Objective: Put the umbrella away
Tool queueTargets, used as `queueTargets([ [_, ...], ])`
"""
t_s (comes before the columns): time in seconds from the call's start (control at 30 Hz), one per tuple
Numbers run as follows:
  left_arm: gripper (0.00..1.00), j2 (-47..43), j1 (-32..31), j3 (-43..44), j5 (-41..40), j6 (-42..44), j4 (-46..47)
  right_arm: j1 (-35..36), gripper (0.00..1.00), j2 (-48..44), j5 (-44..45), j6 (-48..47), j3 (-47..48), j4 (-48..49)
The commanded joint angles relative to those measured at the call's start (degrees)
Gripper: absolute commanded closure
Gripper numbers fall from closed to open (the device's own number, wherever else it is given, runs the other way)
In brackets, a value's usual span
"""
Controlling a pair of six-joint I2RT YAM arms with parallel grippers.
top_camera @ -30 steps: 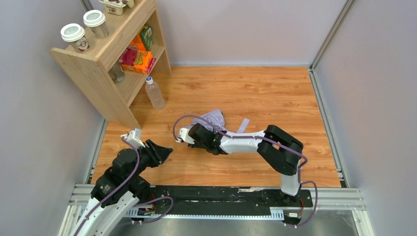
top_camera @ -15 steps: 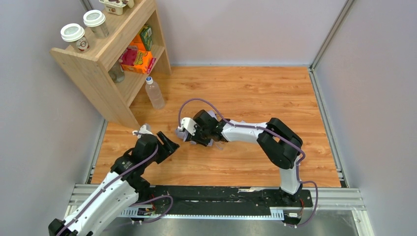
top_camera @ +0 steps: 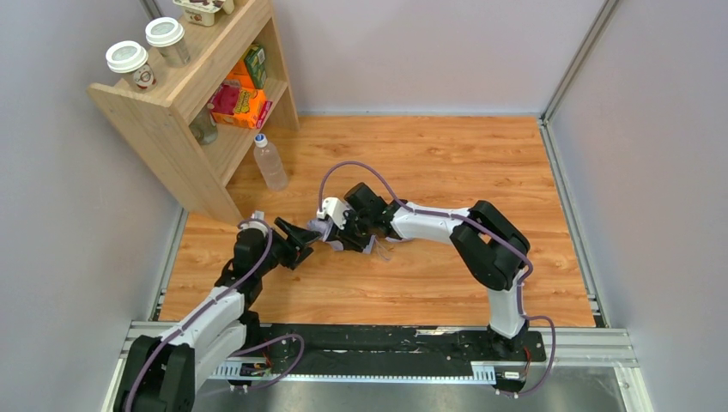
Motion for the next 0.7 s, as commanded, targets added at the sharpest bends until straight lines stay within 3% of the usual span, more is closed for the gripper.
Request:
queueTargets([
  [0.0, 0.24, 3.0, 0.5, -1.0, 1.3, -1.0, 16.5, 0.9, 1.00, 8.1, -8.5, 4.4, -3.7, -15.0],
  [0.33, 0.24, 14.4, 0.5, 2.9, -2.7, -5.6, 20.9, 0.5, 1.00, 8.0, -8.9, 4.3, -3.1, -15.7],
  [0.67, 0.23, 37.0, -0.4, 5.9, 0.8, -7.0, 35.4, 0.5, 1.00, 8.0, -9.3, 4.0, -2.0, -16.0],
])
